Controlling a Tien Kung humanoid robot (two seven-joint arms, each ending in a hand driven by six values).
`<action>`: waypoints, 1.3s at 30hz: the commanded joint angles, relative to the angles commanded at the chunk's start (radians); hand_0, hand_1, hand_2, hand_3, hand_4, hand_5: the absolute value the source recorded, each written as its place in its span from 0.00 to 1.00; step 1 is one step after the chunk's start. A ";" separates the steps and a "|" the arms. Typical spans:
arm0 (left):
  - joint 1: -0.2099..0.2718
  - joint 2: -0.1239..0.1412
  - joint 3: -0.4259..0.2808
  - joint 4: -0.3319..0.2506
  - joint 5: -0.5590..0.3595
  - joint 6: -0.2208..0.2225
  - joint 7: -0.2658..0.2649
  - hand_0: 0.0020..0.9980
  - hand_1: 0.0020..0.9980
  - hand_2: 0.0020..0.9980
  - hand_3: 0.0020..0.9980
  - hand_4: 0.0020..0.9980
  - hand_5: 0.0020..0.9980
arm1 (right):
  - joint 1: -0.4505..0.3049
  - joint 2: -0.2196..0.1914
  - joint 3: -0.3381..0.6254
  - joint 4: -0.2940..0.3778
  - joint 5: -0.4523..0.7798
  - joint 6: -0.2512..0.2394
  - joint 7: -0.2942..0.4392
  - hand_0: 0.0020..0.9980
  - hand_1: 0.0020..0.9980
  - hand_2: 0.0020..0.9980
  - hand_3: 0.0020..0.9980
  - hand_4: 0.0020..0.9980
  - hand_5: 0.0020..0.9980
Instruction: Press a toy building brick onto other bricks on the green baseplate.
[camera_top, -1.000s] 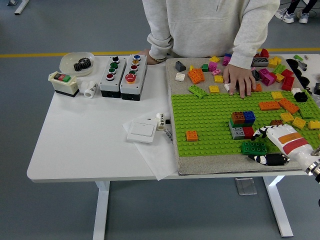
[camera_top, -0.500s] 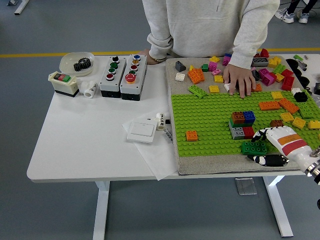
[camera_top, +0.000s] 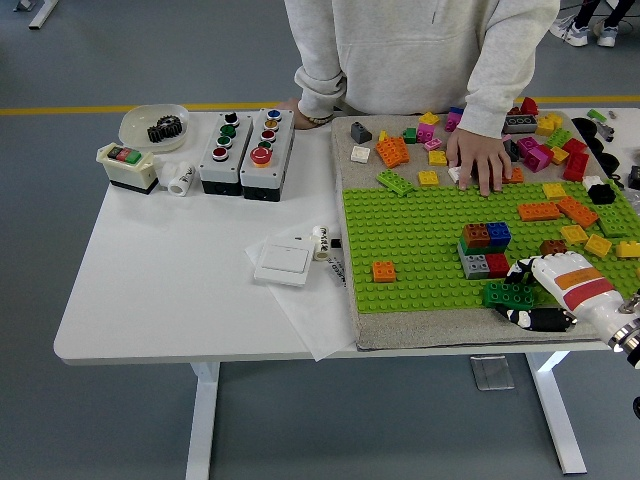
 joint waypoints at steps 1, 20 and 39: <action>0.000 0.000 0.000 0.000 0.000 0.000 0.000 0.74 0.75 0.75 0.61 0.67 0.62 | 0.000 0.000 0.000 0.000 0.000 -0.001 0.000 0.39 0.44 0.50 0.50 0.79 0.54; -0.003 0.001 -0.001 0.000 0.004 -0.001 0.000 0.74 0.75 0.75 0.61 0.67 0.62 | 0.000 -0.011 0.007 0.019 0.004 -0.009 0.019 0.33 0.42 0.49 0.50 0.73 0.56; -0.006 0.002 0.001 0.000 0.003 -0.001 0.000 0.74 0.75 0.75 0.61 0.67 0.62 | 0.028 -0.035 -0.010 0.042 -0.002 -0.045 0.052 0.33 0.42 0.49 0.50 0.68 0.54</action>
